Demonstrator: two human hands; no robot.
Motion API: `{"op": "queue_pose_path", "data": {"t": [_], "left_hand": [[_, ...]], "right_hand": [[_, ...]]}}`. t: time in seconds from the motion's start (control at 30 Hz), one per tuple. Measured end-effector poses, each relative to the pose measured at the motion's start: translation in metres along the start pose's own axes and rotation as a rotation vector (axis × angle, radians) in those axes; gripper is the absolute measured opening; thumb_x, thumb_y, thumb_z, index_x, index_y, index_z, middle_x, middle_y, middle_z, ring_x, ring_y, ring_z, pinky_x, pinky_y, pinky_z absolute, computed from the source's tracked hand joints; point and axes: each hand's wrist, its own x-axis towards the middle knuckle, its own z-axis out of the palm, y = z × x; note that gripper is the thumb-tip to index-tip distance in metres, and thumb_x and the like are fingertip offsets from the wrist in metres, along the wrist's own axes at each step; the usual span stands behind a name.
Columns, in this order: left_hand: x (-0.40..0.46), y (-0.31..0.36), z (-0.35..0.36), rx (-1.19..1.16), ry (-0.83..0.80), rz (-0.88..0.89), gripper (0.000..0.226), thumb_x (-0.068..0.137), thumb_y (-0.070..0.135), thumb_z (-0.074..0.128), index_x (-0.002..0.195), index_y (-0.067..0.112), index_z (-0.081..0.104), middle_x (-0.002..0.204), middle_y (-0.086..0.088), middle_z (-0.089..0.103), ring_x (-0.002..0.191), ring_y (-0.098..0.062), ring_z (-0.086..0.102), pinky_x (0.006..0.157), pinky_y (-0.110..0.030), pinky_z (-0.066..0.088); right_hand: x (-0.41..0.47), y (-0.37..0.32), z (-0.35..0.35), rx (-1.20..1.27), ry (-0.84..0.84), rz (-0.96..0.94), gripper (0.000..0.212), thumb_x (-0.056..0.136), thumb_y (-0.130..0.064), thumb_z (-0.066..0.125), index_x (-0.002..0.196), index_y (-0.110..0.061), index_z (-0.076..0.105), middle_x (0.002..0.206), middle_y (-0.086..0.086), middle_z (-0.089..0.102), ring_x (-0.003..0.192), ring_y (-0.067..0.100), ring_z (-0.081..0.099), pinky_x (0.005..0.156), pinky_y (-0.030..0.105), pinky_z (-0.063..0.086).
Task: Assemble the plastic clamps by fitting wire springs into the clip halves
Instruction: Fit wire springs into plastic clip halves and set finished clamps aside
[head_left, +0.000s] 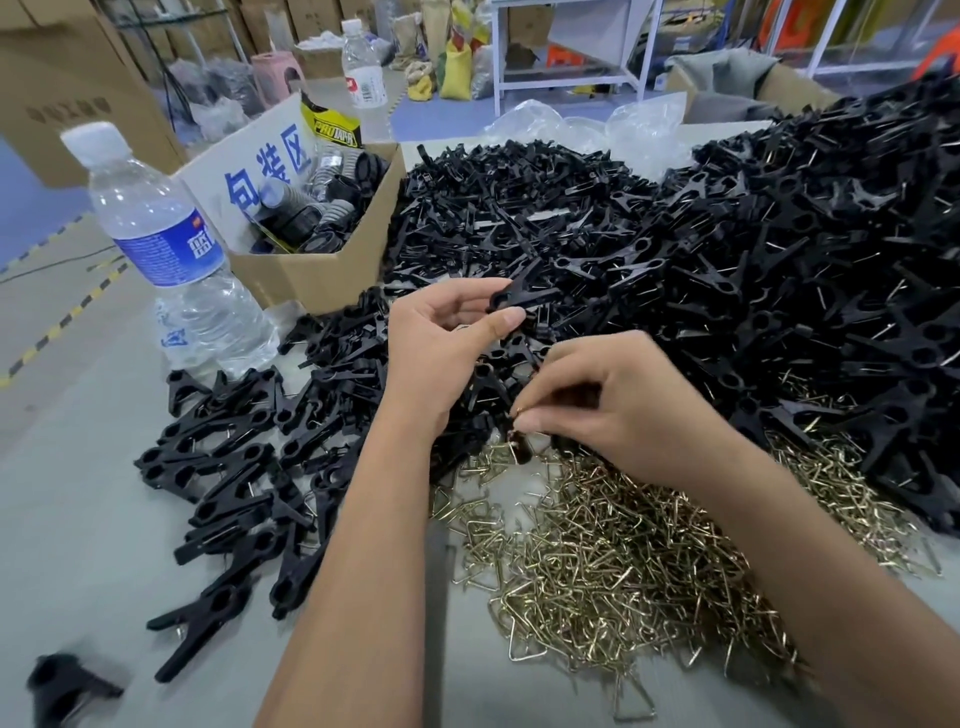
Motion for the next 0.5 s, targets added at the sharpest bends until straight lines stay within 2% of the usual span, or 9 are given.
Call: {"op": "queue_pose_path", "data": {"t": [0.1,0.23,0.37,0.5], "left_hand": [[0.001,0.0,-0.002,-0.021,-0.014,0.0,0.036,0.072,0.005,0.091,0.088,0.036,0.082,0.085,0.011,0.078,0.08,-0.001,0.067,0.075,-0.017,0.056],[0.001,0.0,-0.004,-0.02,-0.082,-0.019,0.036,0.071,-0.001,0.091,0.092,0.026,0.082,0.084,0.008,0.079,0.079,-0.004,0.068,0.08,-0.024,0.058],[-0.002,0.002,0.0,-0.018,-0.269,0.003,0.036,0.068,-0.004,0.09,0.092,0.022,0.082,0.085,0.002,0.079,0.077,-0.006,0.07,0.074,-0.018,0.055],[-0.003,0.002,0.003,-0.017,-0.322,0.0,0.034,0.068,-0.001,0.091,0.09,0.025,0.083,0.083,0.003,0.079,0.075,-0.005,0.069,0.073,-0.017,0.055]], "right_hand": [[-0.004,0.007,-0.01,0.309,0.098,0.094,0.018,0.077,-0.037,0.082,0.092,-0.028,0.082,0.081,-0.004,0.076,0.067,0.007,0.068,0.063,0.02,0.057],[-0.004,0.025,-0.013,0.654,0.507,0.272,0.011,0.081,-0.019,0.085,0.091,-0.017,0.082,0.078,0.005,0.076,0.063,0.012,0.065,0.056,0.021,0.052],[-0.004,0.033,-0.003,0.635,0.62,0.359,0.005,0.085,-0.009,0.084,0.085,-0.013,0.081,0.074,0.01,0.076,0.057,0.013,0.064,0.052,0.019,0.05],[-0.003,0.035,0.001,0.641,0.641,0.374,0.007,0.084,-0.01,0.086,0.08,-0.01,0.08,0.072,0.013,0.075,0.053,0.013,0.061,0.046,0.02,0.046]]}}
